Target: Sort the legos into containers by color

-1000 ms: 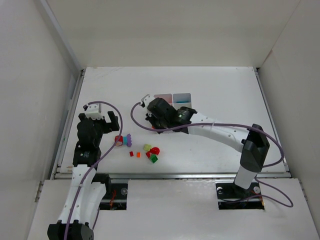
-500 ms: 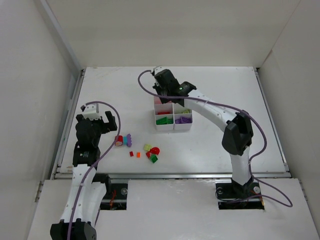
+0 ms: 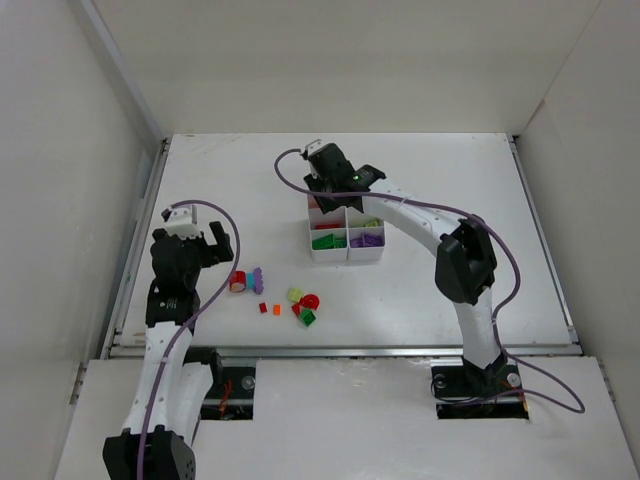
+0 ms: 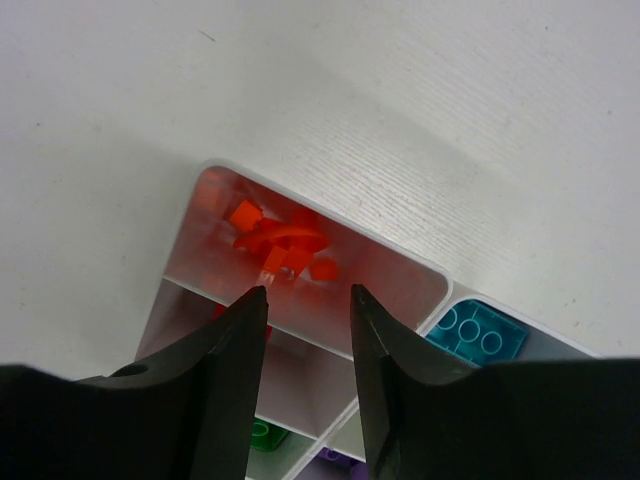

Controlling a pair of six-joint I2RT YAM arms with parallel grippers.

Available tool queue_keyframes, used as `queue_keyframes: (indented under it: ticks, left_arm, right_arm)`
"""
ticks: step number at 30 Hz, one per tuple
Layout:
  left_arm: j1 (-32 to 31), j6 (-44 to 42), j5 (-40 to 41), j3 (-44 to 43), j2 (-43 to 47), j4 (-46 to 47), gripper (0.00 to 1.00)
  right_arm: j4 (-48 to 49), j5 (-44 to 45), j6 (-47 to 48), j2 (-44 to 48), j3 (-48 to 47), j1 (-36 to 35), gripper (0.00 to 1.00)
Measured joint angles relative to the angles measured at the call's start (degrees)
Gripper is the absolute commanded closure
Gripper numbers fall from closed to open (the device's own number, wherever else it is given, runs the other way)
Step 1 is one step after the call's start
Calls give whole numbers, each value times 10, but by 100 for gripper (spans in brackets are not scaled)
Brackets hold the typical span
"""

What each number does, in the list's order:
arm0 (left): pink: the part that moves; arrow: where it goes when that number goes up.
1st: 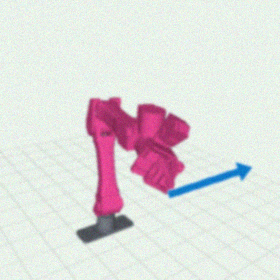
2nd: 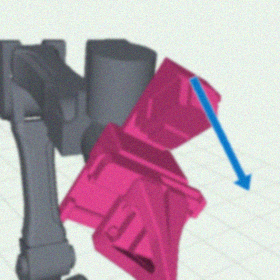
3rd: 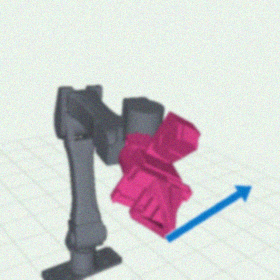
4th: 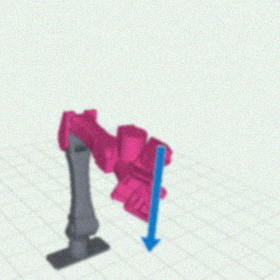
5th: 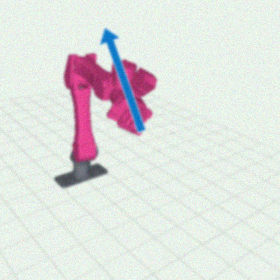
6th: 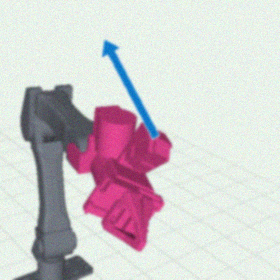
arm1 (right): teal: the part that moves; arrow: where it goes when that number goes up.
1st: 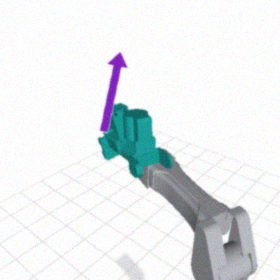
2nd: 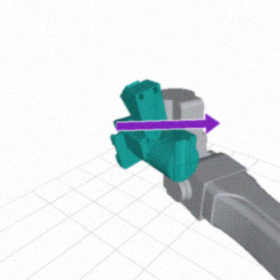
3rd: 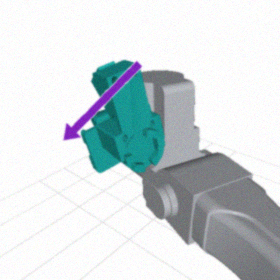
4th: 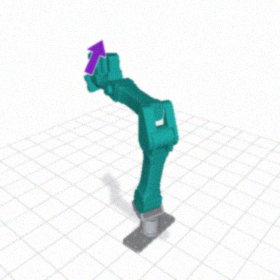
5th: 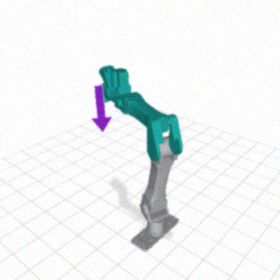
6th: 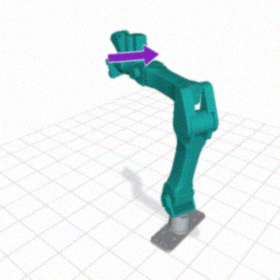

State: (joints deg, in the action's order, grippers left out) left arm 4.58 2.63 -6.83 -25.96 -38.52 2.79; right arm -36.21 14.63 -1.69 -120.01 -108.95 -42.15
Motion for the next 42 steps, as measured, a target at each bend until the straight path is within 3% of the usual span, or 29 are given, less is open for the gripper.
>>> queue_keyframes:
  ticks: [13,22,28,42]
  left_arm:
    - [0,-7,-9,0,-7,0,0]
    - [0,-20,-9,0,-7,0,0]
    - [0,-21,-12,0,-7,0,0]
    - [0,-21,-16,0,3,-1,0]
  right_arm:
    - [-2,-24,34,34,7,-9,46]
    - [-2,-131,78,122,130,-105,38]
    - [-7,-191,70,85,199,-154,35]
    - [20,-199,44,28,186,-185,35]
